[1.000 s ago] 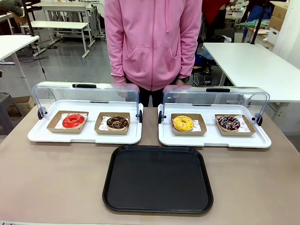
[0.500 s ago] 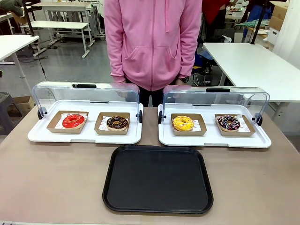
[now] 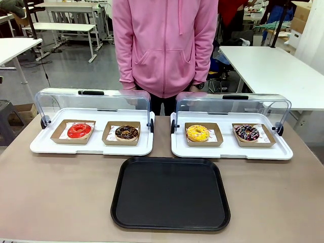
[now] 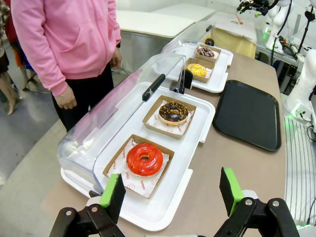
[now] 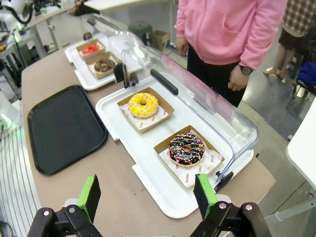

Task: Move the first donut from the left to the tray.
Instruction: Pick up the Paper togo box containing the Donut indicated by the person and place it on the Handle tray.

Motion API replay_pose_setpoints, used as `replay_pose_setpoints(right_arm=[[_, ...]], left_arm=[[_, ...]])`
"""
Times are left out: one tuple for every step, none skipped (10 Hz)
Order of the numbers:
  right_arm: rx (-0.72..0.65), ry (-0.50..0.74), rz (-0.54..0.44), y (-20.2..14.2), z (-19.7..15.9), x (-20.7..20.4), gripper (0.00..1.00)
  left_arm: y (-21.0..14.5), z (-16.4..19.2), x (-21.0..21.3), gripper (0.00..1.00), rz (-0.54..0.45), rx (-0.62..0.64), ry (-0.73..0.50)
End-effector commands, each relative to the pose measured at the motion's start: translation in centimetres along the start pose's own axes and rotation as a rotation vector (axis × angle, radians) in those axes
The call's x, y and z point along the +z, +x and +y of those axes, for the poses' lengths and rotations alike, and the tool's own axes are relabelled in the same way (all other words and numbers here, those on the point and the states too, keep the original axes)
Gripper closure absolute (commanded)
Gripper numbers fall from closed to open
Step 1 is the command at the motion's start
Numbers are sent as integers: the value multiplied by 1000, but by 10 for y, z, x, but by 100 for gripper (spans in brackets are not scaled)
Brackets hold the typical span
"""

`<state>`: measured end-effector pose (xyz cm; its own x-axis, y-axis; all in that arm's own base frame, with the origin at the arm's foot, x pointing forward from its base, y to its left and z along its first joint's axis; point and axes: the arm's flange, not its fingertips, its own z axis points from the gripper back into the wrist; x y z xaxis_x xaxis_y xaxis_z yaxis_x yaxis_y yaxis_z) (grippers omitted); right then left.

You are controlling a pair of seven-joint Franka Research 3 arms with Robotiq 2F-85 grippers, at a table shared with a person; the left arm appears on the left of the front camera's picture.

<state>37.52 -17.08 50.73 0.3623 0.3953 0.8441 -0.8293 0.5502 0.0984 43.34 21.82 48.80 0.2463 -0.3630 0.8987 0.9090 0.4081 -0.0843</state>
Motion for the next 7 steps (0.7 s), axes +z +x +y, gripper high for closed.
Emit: replay_pose_setpoints(right_arm=[[9,0,-25,1,-1,-2,0],[9,0,-25,1,-1,-2,0],[9,0,-25,1,-1,-2,0],[9,0,-25,1,-1,-2,0],[9,0,-25,1,-1,-2,0],[9,0,-25,1,-1,-2,0],[9,0,-25,1,-1,-2,0]], left_arm=[[1,0,-1,0,7,4,2],[1,0,-1,0,7,4,2],[1,0,-1,0,7,4,2],[1,0,-1,0,7,4,2],[1,0,-1,0,7,4,2],[1,0,-1,0,7,4,2],[1,0,-1,0,7,4,2]])
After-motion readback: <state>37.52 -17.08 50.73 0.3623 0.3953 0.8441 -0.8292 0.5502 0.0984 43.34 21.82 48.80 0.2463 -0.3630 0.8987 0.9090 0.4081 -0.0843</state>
